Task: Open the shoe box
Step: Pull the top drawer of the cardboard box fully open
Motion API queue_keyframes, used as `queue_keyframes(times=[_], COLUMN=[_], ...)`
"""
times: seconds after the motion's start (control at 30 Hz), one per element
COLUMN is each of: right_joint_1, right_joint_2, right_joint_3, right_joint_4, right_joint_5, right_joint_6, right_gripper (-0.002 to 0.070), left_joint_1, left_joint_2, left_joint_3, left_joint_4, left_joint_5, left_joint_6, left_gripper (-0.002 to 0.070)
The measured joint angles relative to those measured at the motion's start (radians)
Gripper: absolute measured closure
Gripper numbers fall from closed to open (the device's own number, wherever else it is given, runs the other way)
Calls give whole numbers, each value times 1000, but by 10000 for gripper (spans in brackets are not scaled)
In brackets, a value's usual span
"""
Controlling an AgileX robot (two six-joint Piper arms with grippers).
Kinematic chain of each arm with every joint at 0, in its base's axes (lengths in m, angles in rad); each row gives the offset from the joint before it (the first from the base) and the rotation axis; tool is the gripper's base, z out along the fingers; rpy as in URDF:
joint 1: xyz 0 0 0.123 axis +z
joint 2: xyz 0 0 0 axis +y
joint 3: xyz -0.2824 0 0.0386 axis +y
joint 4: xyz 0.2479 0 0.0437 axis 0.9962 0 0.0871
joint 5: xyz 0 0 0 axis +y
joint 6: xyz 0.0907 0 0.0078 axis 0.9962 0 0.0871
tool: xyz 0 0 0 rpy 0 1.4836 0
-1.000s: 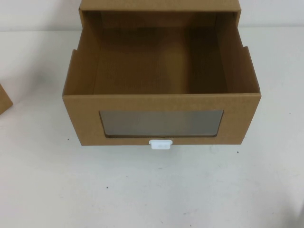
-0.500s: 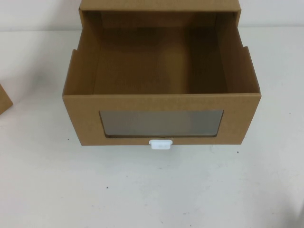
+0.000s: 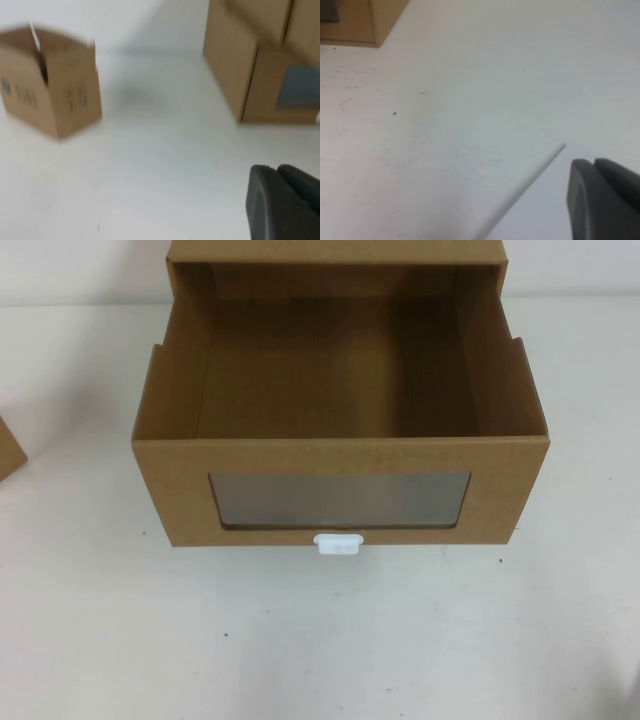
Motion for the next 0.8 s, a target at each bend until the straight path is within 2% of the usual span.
queue_keyframes(times=[0.2,0.37,0.8], right_joint_1=[0,0,0], right_joint_2=[0,0,0], right_joint_3=[0,0,0], right_joint_4=[0,0,0], right_joint_5=[0,0,0], right_joint_6=[0,0,0], right_gripper=[694,694,694], left_joint_1=[4,4,4], left_joint_2=[-19,-20,-20], left_joint_3=[109,110,110], left_joint_4=[7,12,12], left_joint_5=[-3,55,59], left_joint_6=[-4,5,63], left_gripper=[680,680,680])
